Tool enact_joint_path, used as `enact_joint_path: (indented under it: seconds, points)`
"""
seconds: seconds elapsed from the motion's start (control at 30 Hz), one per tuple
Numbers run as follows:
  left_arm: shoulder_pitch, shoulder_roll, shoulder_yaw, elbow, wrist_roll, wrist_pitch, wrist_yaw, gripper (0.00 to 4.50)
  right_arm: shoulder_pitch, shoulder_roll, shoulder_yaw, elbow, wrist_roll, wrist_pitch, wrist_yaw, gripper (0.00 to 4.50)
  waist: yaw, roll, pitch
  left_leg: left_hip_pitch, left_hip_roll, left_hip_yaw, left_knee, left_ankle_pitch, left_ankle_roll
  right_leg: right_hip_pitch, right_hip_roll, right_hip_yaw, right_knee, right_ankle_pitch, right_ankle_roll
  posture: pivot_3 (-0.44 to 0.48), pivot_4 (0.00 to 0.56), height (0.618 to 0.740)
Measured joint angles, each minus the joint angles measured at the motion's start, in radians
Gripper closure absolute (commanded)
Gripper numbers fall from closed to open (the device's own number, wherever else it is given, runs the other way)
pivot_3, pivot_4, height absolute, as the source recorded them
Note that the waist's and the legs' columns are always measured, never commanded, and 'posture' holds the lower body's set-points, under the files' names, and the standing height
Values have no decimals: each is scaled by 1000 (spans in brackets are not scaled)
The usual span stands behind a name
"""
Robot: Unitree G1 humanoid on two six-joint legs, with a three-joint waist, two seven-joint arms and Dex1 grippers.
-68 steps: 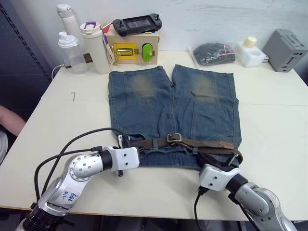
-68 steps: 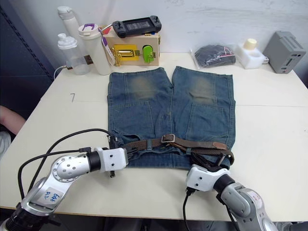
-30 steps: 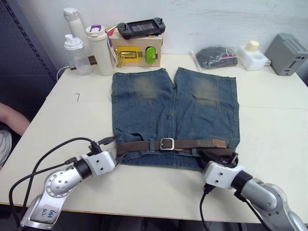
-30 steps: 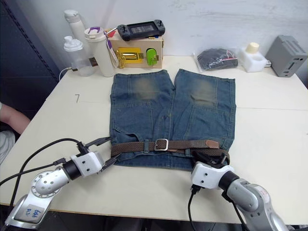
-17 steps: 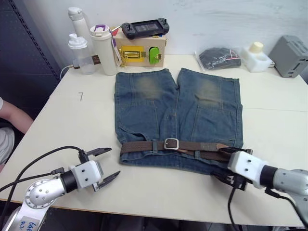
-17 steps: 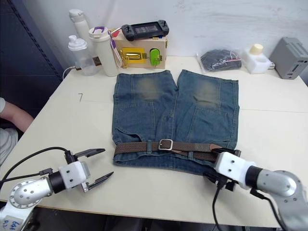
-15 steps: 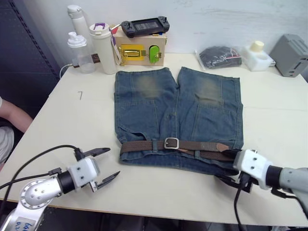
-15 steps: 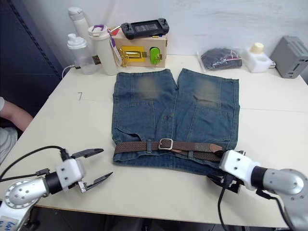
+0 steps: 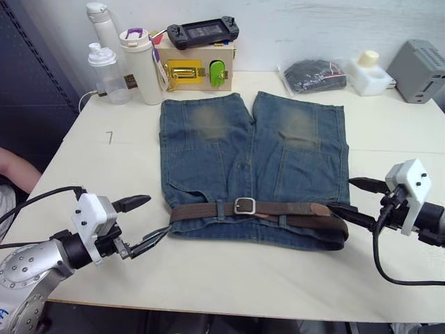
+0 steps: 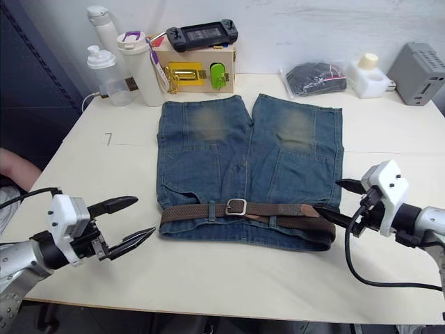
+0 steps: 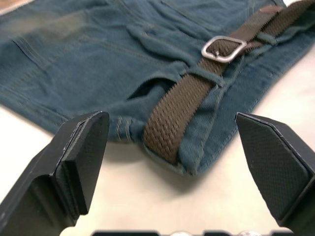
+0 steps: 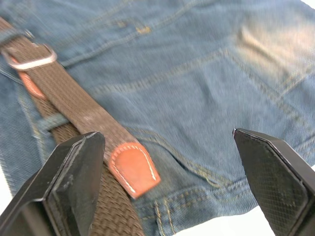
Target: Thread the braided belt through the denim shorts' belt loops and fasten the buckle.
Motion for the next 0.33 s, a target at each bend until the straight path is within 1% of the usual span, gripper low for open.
enact_joint_path:
  seconds: [0.13,0.33]
  points:
    - [-25,-17,-2,-2,3,5,7,0,-1,2,33,14,-32,-26,-20,42,0,0,0,0,0,0,0,0,0,0,0,0,0,0,0,0,150,645]
    - [-62,-34,-14,-1,3,13,12,0,0,2,37,33,-41,-45,-32,42,1,1,0,0,0,0,0,0,0,0,0,0,0,0,0,0,150,645]
